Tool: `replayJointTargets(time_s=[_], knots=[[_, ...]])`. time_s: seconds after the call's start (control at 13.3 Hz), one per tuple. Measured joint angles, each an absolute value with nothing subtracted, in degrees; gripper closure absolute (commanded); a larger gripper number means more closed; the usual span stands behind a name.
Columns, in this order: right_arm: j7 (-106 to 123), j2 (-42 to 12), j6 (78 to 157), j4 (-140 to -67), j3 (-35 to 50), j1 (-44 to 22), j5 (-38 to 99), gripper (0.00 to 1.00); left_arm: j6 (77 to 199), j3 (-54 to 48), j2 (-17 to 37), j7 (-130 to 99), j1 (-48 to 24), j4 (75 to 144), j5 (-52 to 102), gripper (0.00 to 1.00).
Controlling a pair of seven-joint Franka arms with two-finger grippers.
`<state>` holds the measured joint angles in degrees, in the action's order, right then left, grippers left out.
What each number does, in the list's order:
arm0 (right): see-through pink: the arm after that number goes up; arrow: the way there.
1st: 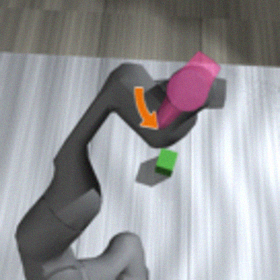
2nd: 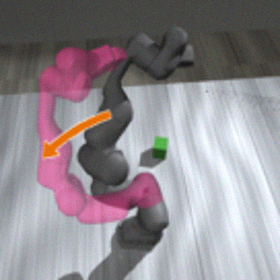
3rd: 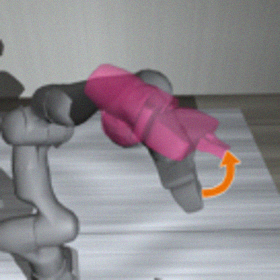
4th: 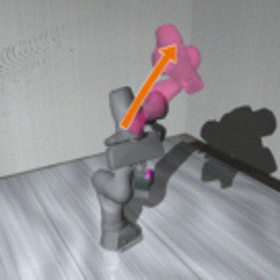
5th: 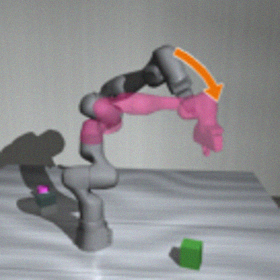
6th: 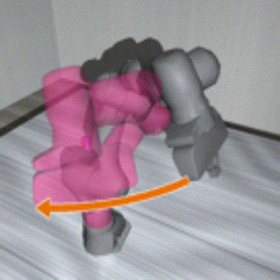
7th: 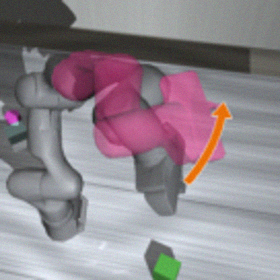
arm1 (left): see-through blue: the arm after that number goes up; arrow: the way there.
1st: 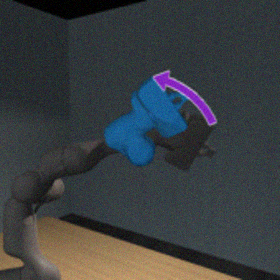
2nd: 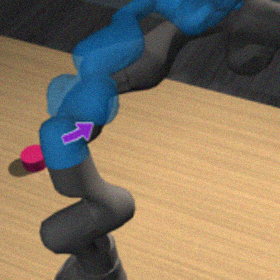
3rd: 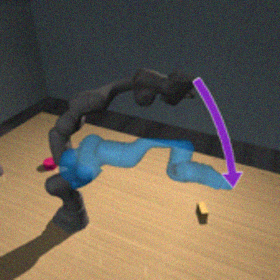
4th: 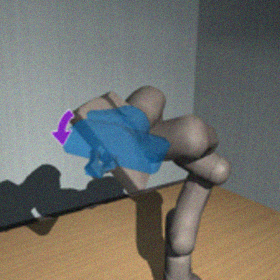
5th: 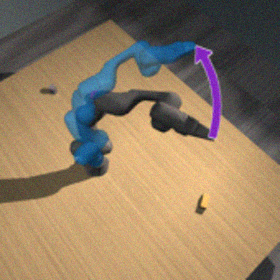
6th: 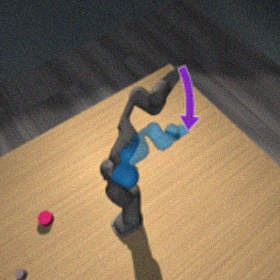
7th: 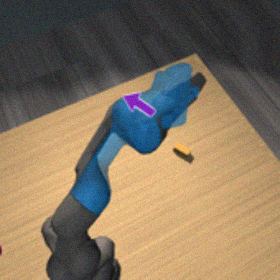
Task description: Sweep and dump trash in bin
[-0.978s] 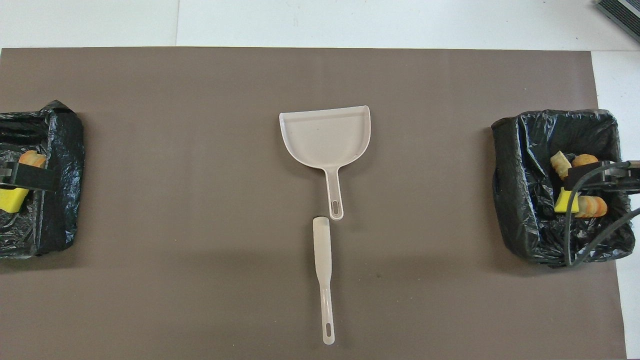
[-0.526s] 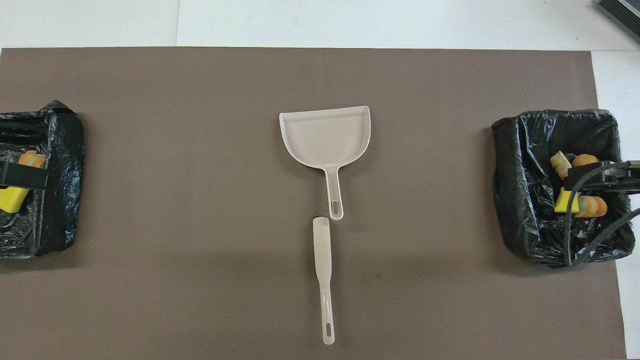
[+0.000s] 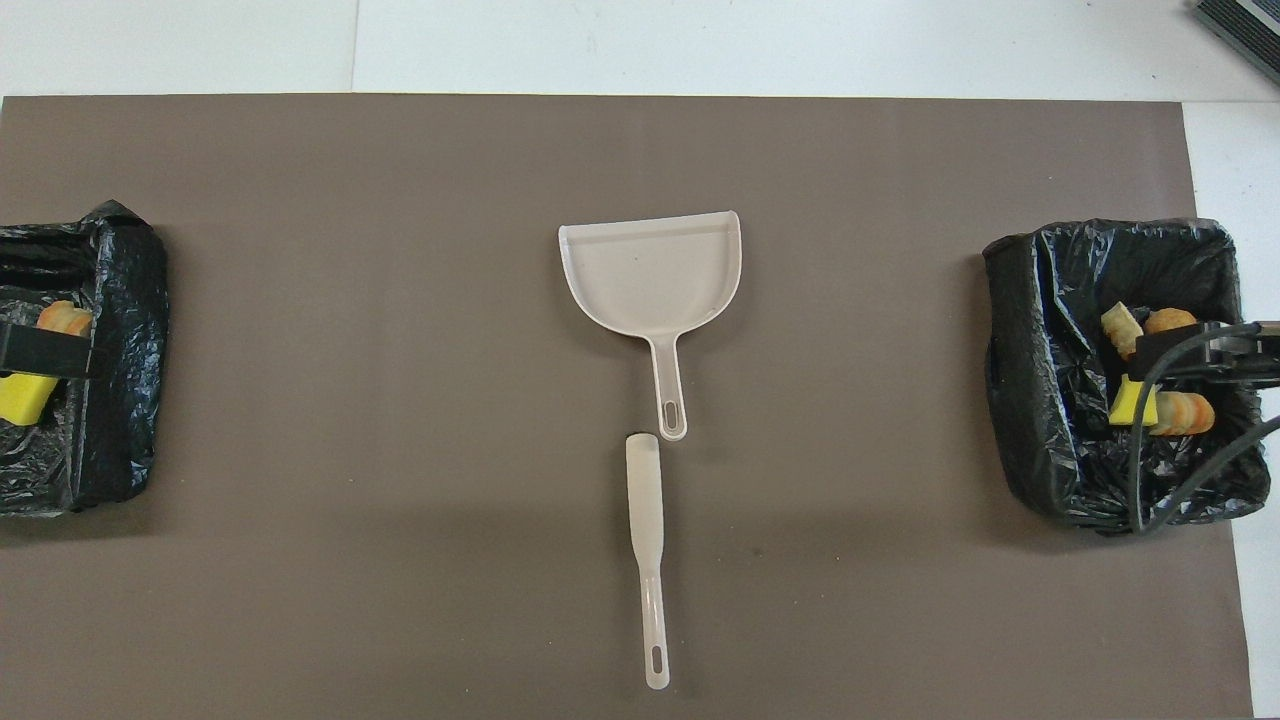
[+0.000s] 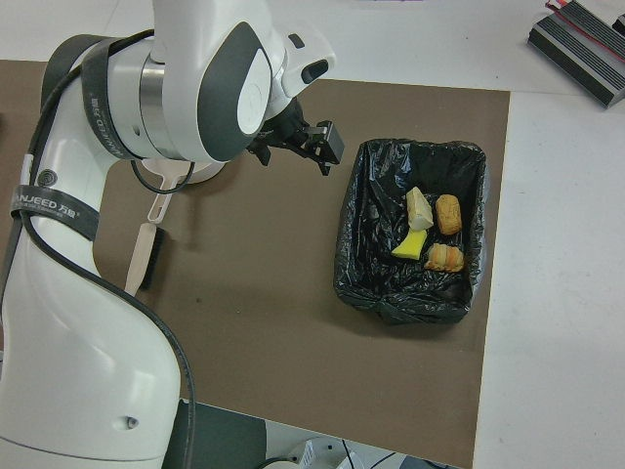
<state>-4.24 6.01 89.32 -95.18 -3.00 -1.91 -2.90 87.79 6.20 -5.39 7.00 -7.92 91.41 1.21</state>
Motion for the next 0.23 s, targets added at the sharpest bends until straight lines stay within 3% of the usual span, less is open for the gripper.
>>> replayJointTargets(time_s=[0.23], knots=[[-4.24, 6.01, 89.32, -95.18, -3.00, -1.91, -2.90, 0.00, 87.83, 6.20, -5.39, 7.24, -7.92, 91.40, 1.21, 0.00]])
